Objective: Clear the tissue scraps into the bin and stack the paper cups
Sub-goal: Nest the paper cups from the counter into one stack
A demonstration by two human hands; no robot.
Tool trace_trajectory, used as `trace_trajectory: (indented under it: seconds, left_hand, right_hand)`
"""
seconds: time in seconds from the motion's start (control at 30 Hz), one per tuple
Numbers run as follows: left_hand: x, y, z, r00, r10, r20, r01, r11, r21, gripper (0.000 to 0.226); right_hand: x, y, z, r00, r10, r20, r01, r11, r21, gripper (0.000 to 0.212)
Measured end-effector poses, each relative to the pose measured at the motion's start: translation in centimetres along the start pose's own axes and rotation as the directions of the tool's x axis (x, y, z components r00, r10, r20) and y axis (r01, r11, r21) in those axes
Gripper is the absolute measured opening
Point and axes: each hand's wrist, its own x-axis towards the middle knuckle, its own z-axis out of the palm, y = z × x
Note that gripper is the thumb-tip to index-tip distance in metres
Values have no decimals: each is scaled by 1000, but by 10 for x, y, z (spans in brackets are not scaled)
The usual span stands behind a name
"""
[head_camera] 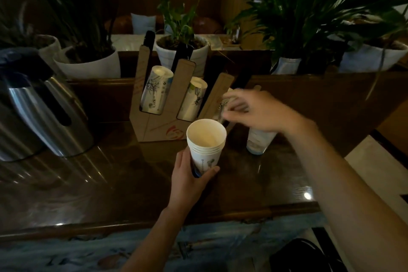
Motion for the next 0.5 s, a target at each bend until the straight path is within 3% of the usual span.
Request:
trace_trajectory:
  seconds: [0.07,0.13,0.2,0.33,0.5]
  left_hand:
    - [0,0,0,1000,-10,3,10,1000,-4,85]
    - [0,2,0,1000,-15,7,15,1000,-9,87]
    - [1,3,3,1000,-20,17,20,1000,-17,89]
    - [5,3,0,1000,-19,10,19,1000,-24,88]
    - [3,1,2,1000,-15,4,15,1000,-7,84]
  right_hand:
    - [4,26,-27,993,85,-86,-103,970,-220,68]
    - [6,46,-39,967,253,15,-230,903,-363,86]
    - [7,56,-39,924,357,136,-281,877,-389,97]
    - [12,52,-33,941,314,123,-234,870,-435,82]
    - [-6,6,-62,985,137,-105,-166,924,-345,71]
